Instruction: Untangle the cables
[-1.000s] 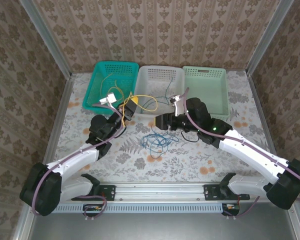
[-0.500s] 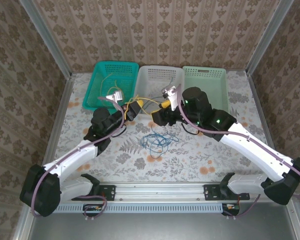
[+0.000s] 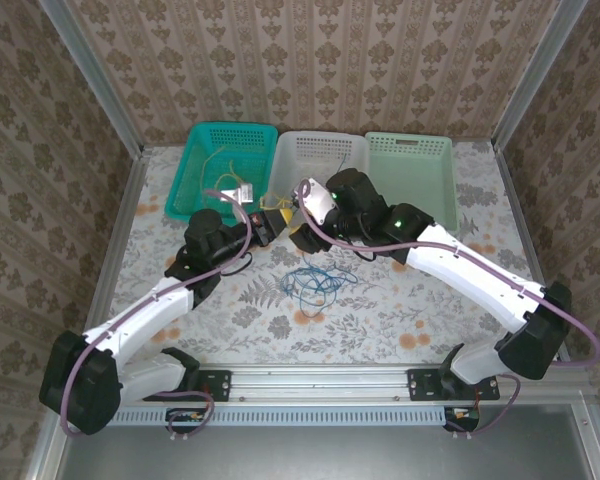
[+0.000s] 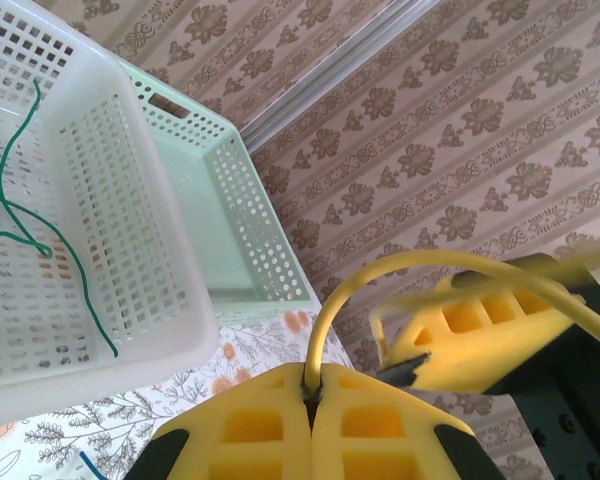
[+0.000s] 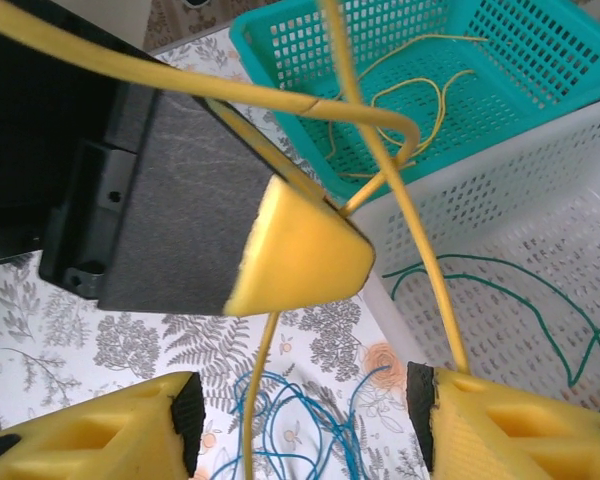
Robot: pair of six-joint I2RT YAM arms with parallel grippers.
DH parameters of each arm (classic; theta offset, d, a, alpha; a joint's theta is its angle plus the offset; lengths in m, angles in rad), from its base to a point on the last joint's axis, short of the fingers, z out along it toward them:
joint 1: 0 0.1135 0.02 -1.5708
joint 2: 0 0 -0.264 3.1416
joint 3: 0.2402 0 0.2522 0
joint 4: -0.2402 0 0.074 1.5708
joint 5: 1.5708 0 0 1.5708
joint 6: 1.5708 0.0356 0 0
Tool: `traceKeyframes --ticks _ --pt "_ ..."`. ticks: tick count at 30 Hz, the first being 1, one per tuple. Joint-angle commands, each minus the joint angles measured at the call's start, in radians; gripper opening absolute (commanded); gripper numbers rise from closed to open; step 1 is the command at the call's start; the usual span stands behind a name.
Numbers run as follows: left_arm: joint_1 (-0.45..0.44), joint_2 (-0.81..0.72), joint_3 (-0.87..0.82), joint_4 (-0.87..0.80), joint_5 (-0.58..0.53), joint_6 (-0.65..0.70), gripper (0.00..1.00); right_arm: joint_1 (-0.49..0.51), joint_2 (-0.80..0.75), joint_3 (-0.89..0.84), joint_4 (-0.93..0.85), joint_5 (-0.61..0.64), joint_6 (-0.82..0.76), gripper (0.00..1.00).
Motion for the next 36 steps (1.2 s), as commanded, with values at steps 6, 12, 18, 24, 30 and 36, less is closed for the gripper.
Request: traceKeyframes --ticks 6,12,18,24,30,36 --pt "0.008 -0.011 0.052 -0.06 0.07 0.043 0.0 0.02 0.038 0.034 0.011 0.084 -0.063 0.55" --pt "0.011 -0.017 0.053 -0.091 0.082 0.052 0.0 0.02 0.033 0.026 0.015 0.173 -0.094 0.56" --pt "0.023 -0.017 0.041 -0.098 0.085 0.05 0.0 0.021 -0.028 -0.015 0.041 0.2 -0.089 0.57" --pt "0.036 -0.019 0.034 -0.097 0.096 0.04 0.0 0.018 -0.089 -0.062 0.046 0.246 -0.102 0.56" --pt "0.034 -0.02 0.041 -0.105 0.109 0.052 0.0 0.007 -0.057 -0.038 0.031 0.168 -0.101 0.56" --pt "0.034 -0.033 0.036 -0.117 0.112 0.059 0.0 0.008 0.041 0.009 0.017 0.093 -0.091 0.56"
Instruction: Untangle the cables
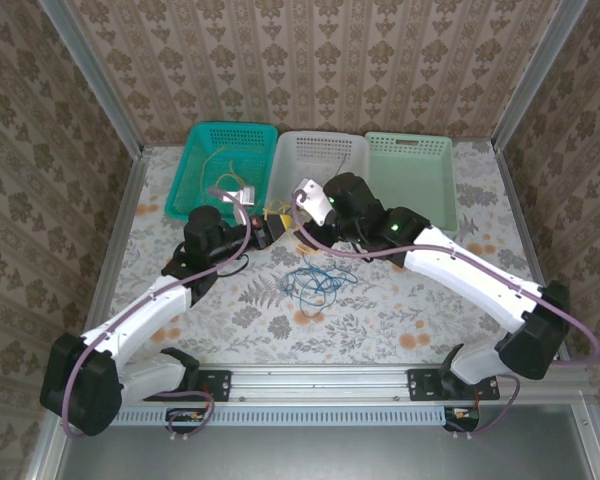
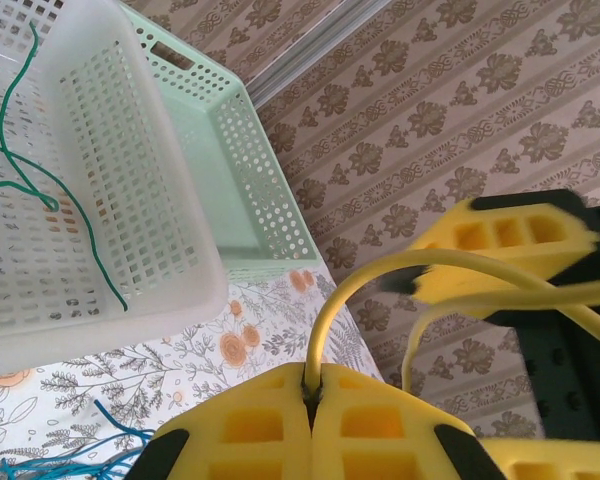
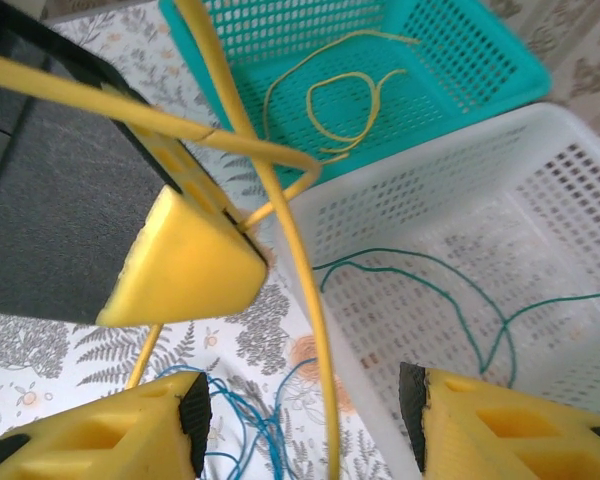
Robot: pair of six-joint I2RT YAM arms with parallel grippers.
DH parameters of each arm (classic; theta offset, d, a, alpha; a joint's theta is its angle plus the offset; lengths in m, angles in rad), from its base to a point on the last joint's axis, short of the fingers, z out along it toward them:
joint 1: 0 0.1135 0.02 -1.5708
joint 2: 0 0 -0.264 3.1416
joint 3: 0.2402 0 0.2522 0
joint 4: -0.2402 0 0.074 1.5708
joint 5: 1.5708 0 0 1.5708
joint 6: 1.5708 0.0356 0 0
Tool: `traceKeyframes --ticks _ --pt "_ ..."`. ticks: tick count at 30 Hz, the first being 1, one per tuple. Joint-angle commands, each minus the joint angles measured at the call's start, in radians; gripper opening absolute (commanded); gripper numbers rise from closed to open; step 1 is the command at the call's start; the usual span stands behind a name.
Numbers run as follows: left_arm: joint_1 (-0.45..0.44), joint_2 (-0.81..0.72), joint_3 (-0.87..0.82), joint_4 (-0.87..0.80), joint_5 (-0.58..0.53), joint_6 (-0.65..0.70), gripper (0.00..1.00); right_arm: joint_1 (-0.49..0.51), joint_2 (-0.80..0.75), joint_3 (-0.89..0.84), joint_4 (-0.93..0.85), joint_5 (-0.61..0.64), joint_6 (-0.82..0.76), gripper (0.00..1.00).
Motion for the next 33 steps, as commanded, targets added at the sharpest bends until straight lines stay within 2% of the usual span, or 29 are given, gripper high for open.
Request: traceKeyframes --ticks 1,4,9,13,17,21,24,27,29,33 --pt "0.003 -0.031 0.018 -0.022 0.025 0.034 0.0 -0.005 0.036 0.041 -0.013 -0.046 -0.003 0.56" --pt "0.002 -0.032 0.023 -0.039 0.033 0.046 0.0 -0.005 0.062 0.06 -0.011 -0.053 0.002 0.52" --pt "0.006 -0.038 0.025 -0.091 0.016 0.071 0.0 -0.001 0.062 0.066 0.018 -0.068 0.021 0.23" --pt "0.049 -0.03 0.013 -0.13 -0.012 0.059 0.0 0.036 0.031 0.04 0.02 -0.074 0.004 0.0" --pt "0.134 0.004 -0.006 -0.101 -0.028 -0.034 0.0 0.092 0.039 0.033 -0.04 -0.086 -0.03 0.0" --pt "0.155 0.023 0.017 -0.089 -0.026 -0.08 0.0 0.146 0.1 0.049 -0.138 -0.091 -0.045 0.0" --pt "0.169 0.041 0.032 -0.099 -0.023 -0.093 0.0 0.178 0.109 0.032 -0.132 -0.103 -0.039 0.0" --pt "0.194 0.045 0.007 -0.073 -0.03 -0.124 0.0 0.178 0.049 -0.021 -0.054 -0.087 0.003 0.0" --pt "0.218 0.024 -0.039 -0.019 -0.051 -0.162 0.0 0.165 -0.027 -0.076 0.03 -0.026 0.047 0.0" --pt "0.253 -0.07 -0.146 0.067 -0.13 -0.208 0.0 0.073 -0.211 -0.184 0.137 0.098 0.184 0.0"
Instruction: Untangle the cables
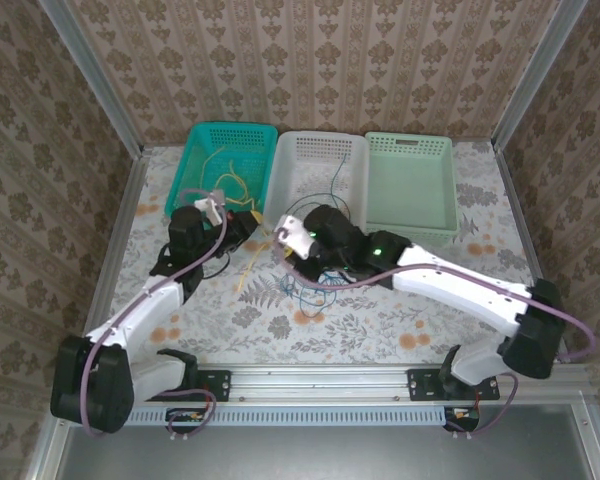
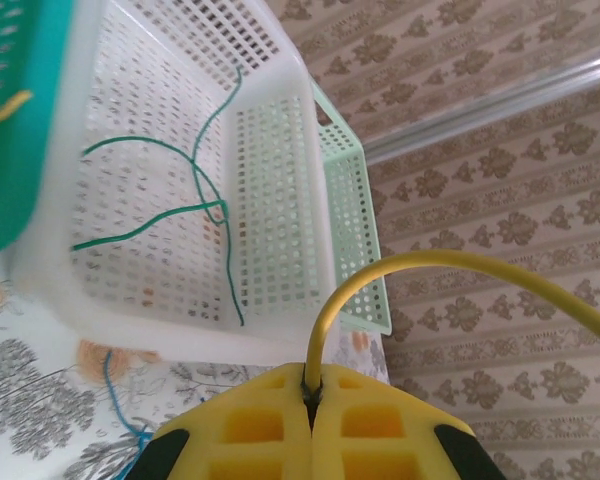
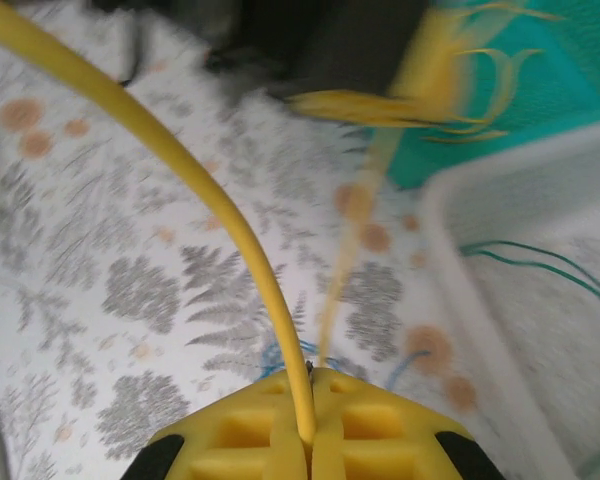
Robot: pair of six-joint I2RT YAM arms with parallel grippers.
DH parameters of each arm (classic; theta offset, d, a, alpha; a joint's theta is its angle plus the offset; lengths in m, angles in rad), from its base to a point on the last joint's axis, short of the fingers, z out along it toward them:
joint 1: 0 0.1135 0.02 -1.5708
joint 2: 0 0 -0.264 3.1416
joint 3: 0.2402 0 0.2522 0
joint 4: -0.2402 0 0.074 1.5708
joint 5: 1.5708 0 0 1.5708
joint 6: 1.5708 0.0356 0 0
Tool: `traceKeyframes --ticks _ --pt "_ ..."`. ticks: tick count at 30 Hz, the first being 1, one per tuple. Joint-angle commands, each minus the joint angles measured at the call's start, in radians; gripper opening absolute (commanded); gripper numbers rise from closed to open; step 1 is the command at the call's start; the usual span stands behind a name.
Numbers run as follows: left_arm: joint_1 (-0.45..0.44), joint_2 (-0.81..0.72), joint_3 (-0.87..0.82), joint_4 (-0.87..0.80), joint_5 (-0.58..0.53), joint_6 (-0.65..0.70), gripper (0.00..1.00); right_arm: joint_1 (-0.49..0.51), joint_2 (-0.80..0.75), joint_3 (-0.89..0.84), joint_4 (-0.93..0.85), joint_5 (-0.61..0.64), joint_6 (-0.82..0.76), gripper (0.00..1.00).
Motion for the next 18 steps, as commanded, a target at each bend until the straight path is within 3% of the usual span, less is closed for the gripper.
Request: traceKeyframes --ticks 1,6,9,15,18 --pt "0.034 -0.102 -0.068 0.094 -0.125 -0.051 0.0 -0.089 -0.204 -0.091 0.115 0.132 0.162 0.0" --pt "0.033 -0.236 -0.16 0.136 -0.258 -0.123 0.0 -0.247 -0.458 -0.345 0.374 0.194 0.421 0.0" --pt "0.011 -0.278 -0.223 0.225 -0.339 -0.194 0.0 -0.27 -0.534 -0.49 0.528 0.243 0.575 0.0" --pt "-0.056 -0.333 -0.257 0.309 -0.459 -0.192 0.0 -0.272 -0.492 -0.71 0.907 0.315 0.922 0.0" --pt "-0.079 -0.367 -0.278 0.346 -0.513 -0.178 0.0 -0.272 -0.437 -0.723 0.989 0.329 1.051 0.0"
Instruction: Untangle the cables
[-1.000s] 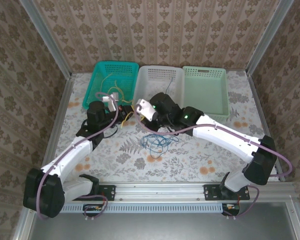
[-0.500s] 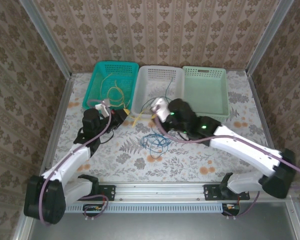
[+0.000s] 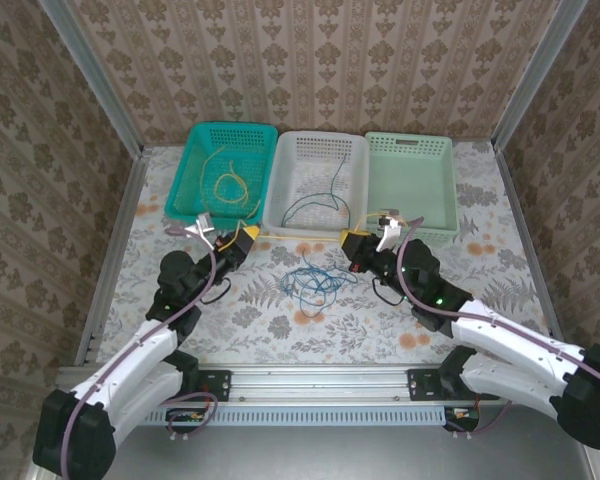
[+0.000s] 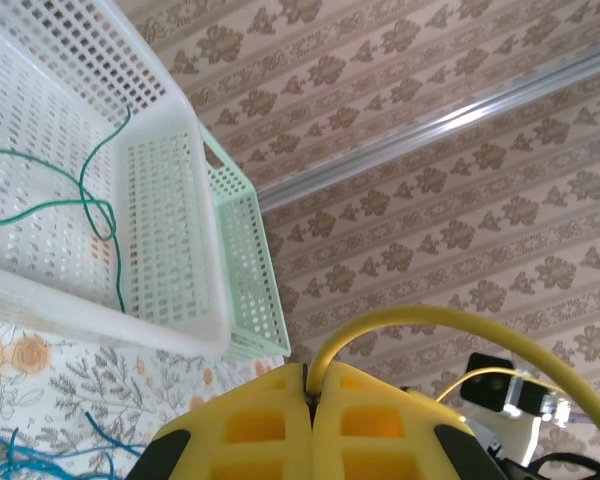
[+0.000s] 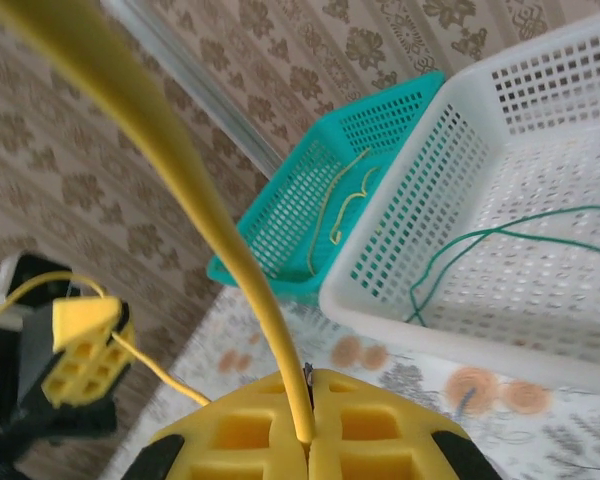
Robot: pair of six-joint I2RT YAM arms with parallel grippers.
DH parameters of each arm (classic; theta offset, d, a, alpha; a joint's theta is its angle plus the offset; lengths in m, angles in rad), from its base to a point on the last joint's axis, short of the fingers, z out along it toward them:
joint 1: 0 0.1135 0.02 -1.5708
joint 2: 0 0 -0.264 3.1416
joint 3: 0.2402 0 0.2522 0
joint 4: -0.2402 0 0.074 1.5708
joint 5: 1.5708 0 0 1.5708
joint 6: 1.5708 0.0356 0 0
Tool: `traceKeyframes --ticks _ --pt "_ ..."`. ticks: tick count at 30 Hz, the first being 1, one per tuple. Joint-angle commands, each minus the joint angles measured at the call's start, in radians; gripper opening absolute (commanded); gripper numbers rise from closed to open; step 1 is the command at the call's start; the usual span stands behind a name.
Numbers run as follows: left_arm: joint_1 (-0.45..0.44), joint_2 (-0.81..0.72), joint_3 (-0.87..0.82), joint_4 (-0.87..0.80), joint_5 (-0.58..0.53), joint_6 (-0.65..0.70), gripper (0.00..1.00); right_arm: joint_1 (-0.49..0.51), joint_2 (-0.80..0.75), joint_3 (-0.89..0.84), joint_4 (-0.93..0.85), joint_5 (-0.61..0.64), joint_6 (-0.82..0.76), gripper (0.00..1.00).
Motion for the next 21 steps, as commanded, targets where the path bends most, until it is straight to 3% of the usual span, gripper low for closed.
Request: traceKeyframes --ticks 1,6,12,18,21 --pt "0.037 -0.06 -0.029 0.089 -0.357 0.005 0.0 -0.066 0.012 -0.01 0.176 0.279 0.254 0.0" --pt "0.006 -0.127 -0.078 0.127 -0.431 0.033 0.0 -0.066 0.044 -0.051 0.272 0.347 0.45 0.0" --pt "-0.015 -0.186 -0.108 0.154 -0.487 0.077 0.0 -0.066 0.051 -0.072 0.224 0.409 0.724 0.0" --pt "-0.018 -0.205 -0.103 0.17 -0.47 0.132 0.0 -0.069 0.13 -0.109 0.262 0.371 1.021 0.0" --pt "-0.019 -0.216 -0.106 0.17 -0.465 0.153 0.0 -0.069 0.157 -0.112 0.277 0.35 1.093 0.0"
